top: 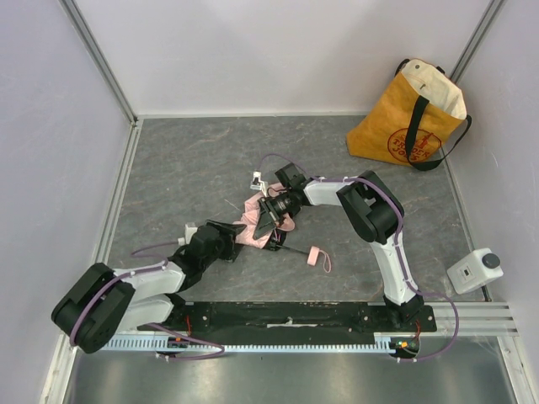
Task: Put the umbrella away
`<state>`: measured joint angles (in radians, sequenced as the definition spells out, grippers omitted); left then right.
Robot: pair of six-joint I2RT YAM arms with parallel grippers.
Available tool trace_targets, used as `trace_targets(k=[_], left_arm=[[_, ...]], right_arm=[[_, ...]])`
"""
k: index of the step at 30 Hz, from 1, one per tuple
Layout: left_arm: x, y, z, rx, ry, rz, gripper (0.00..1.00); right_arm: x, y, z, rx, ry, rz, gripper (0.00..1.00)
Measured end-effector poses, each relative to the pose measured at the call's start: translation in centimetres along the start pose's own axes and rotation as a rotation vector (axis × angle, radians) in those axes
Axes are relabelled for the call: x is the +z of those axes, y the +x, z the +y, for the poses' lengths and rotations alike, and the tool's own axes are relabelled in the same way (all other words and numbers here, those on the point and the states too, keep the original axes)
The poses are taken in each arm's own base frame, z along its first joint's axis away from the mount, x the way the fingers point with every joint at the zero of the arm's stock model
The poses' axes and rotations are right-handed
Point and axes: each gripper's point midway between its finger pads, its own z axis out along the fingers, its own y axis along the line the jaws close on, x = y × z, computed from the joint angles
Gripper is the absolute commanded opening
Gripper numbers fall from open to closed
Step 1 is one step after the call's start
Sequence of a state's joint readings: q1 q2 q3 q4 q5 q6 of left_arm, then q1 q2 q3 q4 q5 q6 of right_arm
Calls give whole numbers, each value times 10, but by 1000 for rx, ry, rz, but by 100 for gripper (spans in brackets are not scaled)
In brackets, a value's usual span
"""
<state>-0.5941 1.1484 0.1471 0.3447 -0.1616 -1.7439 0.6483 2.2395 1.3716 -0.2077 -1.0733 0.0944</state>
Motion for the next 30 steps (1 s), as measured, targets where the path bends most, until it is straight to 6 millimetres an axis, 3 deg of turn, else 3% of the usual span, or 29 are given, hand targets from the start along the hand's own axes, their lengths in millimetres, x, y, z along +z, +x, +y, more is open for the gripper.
trace_targets(k=[2,4,8,13,23,30], left_arm=[[4,-1,-1,-11,22,-11,68],[8,0,-3,-15,35,-12,59],[16,1,-2,-24,44,-16,24],[14,2,-2,2,53,-19,2],[11,2,-6,149,-130,-45,1],[9,8,0,172,-214,-18,2]], right_arm=[[-1,0,0,0,4,-1,0],[-3,-1,-2,6,13,-4,0],[-8,-2,-6,20,37,-12,0],[-11,-5,-9,17,108,-18,0],[-11,-11,6,-145,443,-57,50],[-11,6,51,-408,695,-152,76]])
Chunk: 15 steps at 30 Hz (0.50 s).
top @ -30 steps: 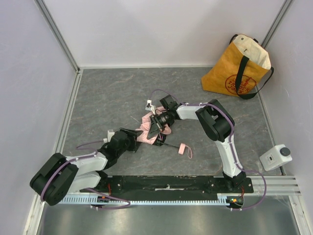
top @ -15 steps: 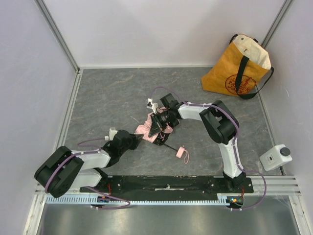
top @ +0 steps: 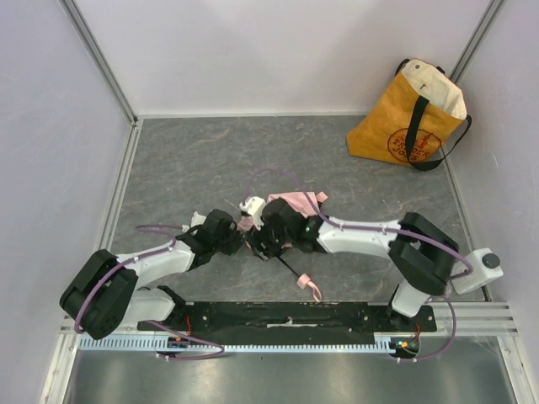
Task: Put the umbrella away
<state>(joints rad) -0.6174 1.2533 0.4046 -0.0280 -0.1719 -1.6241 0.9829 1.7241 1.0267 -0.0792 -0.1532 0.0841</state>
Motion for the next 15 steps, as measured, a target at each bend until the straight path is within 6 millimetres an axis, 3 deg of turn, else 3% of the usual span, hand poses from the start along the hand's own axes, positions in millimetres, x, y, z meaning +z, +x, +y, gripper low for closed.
trace_targets(k=[5,10,15], left_arm=[[-1,0,19,24,-70,6,1],[-2,1,20,27,-68,13,2],[-6,1,23,26,-63,15,2]], right_arm=[[-15,1,17,-105,135,-93,84],[-22,-15,7,-128,243,-117,85],[-25,-27,12,-182,303,-147,85]])
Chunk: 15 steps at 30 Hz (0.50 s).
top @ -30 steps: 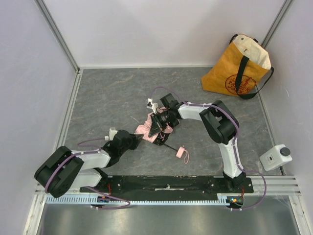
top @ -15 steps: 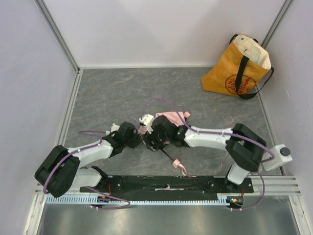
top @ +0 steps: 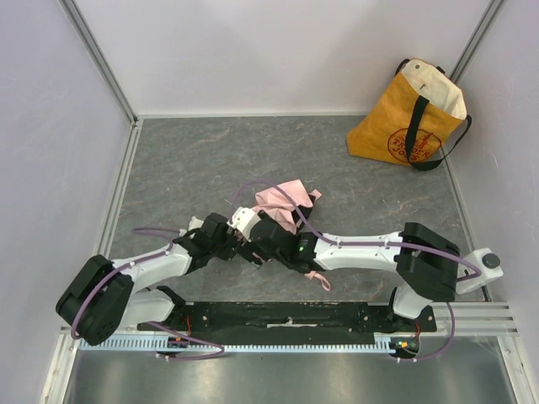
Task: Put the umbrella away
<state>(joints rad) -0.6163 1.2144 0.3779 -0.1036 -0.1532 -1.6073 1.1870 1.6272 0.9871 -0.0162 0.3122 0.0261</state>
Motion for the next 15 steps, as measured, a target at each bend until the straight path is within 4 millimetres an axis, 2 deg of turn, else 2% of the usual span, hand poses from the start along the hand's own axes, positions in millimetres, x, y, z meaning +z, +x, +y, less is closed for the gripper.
trace_targets(k=[3,8,12,15], left_arm=[[-2,0,2,0,-1,2,1],[-4,-1,7,-12,-20,17,2],[-6,-4,9,-24,-25,18,2],[-9,-4,12,-33,-19,26,2]], right_arm=[[12,12,10,-40,-5,21,85],[34,27,12,-39,16,36,84],[47,30,8,-29,76,25,78],[59,45,5,-67,115,58,68]])
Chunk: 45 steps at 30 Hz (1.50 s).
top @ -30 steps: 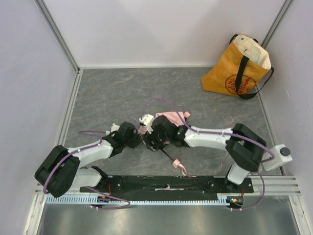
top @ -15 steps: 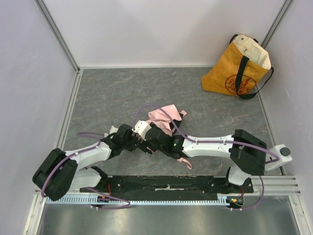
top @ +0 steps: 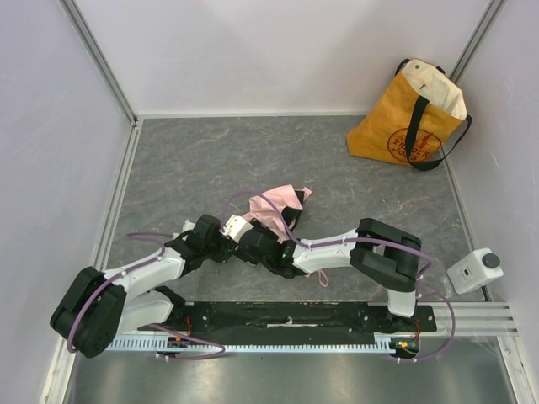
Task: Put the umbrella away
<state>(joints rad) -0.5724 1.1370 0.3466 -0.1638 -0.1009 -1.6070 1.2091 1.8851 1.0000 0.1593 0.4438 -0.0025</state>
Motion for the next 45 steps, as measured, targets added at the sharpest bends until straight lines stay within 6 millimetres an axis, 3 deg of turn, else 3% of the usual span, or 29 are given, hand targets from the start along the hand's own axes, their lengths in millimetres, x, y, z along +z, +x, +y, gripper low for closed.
trace_targets(k=[2,3,11,12,13,20,26,31,36,40,45], left_arm=[[-3,-3,2,-5,6,-8,5],[-6,-4,2,-3,13,-9,12],[-41,-17,-21,80,188,-74,76],[-45,-21,-25,92,213,-90,89],[-51,-23,-30,111,244,-102,94],[-68,-32,-51,286,412,-124,95],[-53,-33,-45,297,489,-42,96],[-46,-19,-38,303,512,59,96],[-44,-8,-35,252,495,142,96],[-40,5,-22,168,415,213,95],[-53,17,-11,121,366,236,99]], right_arm=[[2,-1,2,-12,1,-7,64],[3,-2,4,-20,-1,-13,61],[19,-7,2,44,-101,-19,23],[23,-9,0,69,-138,-20,21],[26,-11,-3,93,-171,-22,19],[37,-16,-13,270,-493,-38,12],[31,-10,-5,438,-864,-49,11],[15,1,1,538,-1082,-14,8],[7,5,2,619,-1180,40,3],[5,3,0,687,-1207,86,2],[7,2,-4,773,-1223,154,0]])
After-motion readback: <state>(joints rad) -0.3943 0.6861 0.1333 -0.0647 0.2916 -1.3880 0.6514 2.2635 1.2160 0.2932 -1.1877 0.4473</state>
